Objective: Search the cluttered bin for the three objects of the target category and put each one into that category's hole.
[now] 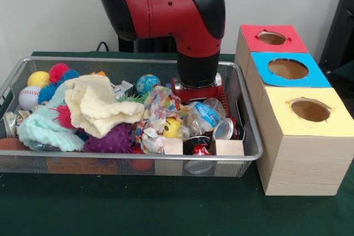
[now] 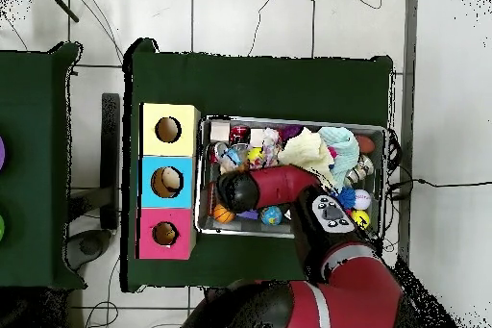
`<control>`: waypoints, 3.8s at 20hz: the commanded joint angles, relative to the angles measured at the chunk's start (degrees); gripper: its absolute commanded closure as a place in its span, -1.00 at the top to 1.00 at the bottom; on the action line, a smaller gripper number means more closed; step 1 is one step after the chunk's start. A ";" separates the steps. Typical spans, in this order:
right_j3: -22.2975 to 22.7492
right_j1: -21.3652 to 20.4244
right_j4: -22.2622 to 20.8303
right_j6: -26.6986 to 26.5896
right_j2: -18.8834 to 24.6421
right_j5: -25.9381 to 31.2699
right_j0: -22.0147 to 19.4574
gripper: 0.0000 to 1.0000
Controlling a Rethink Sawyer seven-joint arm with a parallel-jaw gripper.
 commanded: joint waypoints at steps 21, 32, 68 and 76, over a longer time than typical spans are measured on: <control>-12.86 -8.02 -8.00 -20.50 8.63 21.05 -10.70 1.00; -14.43 -7.94 -10.28 -23.20 11.90 23.28 -13.03 1.00; 2.08 -12.20 -3.59 0.59 6.19 14.52 -1.29 1.00; -0.15 -7.40 -1.42 2.67 4.35 9.08 1.02 1.00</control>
